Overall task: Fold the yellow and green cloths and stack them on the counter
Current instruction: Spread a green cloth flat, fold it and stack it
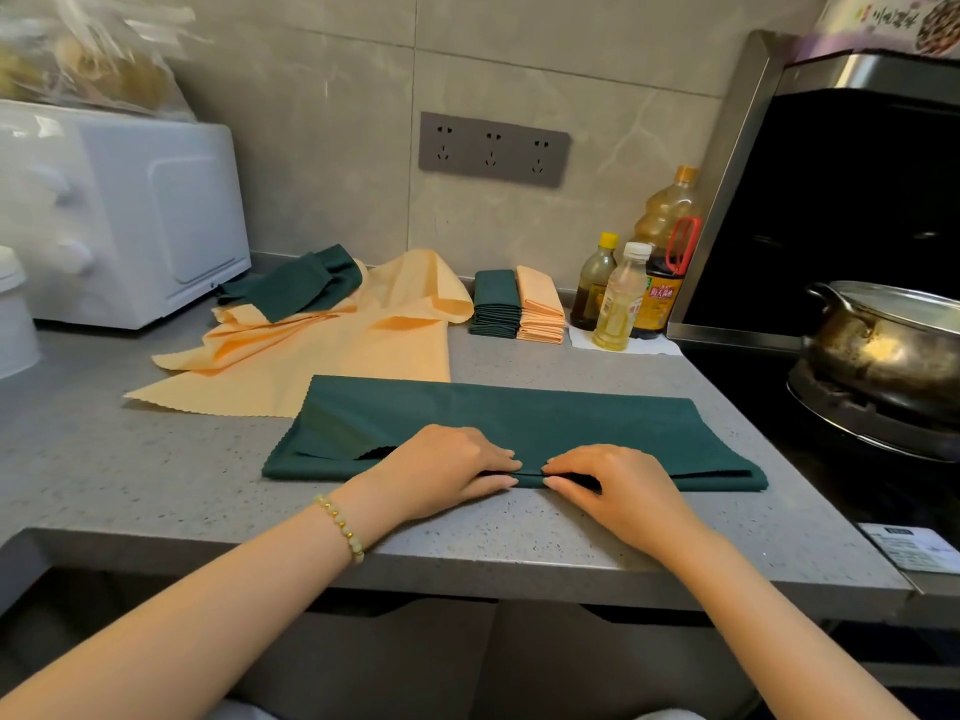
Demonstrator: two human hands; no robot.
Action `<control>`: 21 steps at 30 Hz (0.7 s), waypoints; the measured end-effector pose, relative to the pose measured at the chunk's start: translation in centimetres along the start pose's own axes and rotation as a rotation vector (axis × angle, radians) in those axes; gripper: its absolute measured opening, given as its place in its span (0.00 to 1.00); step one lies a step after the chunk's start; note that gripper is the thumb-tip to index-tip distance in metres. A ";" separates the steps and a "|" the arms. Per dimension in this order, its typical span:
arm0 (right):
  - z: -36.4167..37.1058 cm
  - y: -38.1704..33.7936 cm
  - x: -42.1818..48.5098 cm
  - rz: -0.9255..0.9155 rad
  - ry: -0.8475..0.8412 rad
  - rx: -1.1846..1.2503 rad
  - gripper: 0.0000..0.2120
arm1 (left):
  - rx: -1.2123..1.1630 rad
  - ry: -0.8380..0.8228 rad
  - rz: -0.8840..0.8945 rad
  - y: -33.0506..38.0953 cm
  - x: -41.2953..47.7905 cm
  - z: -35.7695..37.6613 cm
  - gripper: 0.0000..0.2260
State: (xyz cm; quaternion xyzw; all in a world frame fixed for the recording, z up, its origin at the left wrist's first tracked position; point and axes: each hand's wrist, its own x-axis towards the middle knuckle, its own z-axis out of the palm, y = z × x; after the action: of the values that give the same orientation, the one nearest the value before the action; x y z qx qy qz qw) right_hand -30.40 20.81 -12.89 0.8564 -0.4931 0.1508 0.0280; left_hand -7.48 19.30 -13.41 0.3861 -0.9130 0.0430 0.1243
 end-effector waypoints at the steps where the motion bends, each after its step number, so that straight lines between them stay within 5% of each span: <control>1: 0.1 -0.4 0.4 -0.018 -0.007 -0.010 0.15 | 0.008 0.000 -0.007 -0.2 -0.5 -0.3 0.19; 11: 0.4 -0.9 1.7 -0.072 0.004 -0.042 0.14 | 0.245 -0.042 -0.237 -5.7 -5.3 -5.1 0.16; 21: 1.0 0.1 1.4 -0.241 0.266 -0.119 0.06 | 0.105 -0.016 -0.112 -0.9 -2.4 -3.5 0.17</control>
State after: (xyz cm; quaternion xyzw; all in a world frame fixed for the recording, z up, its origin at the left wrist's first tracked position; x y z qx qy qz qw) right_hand -29.59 19.46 -13.44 0.8786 -0.3870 0.2287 0.1612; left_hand -4.54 20.94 -10.66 0.4431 -0.8874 0.0805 0.0989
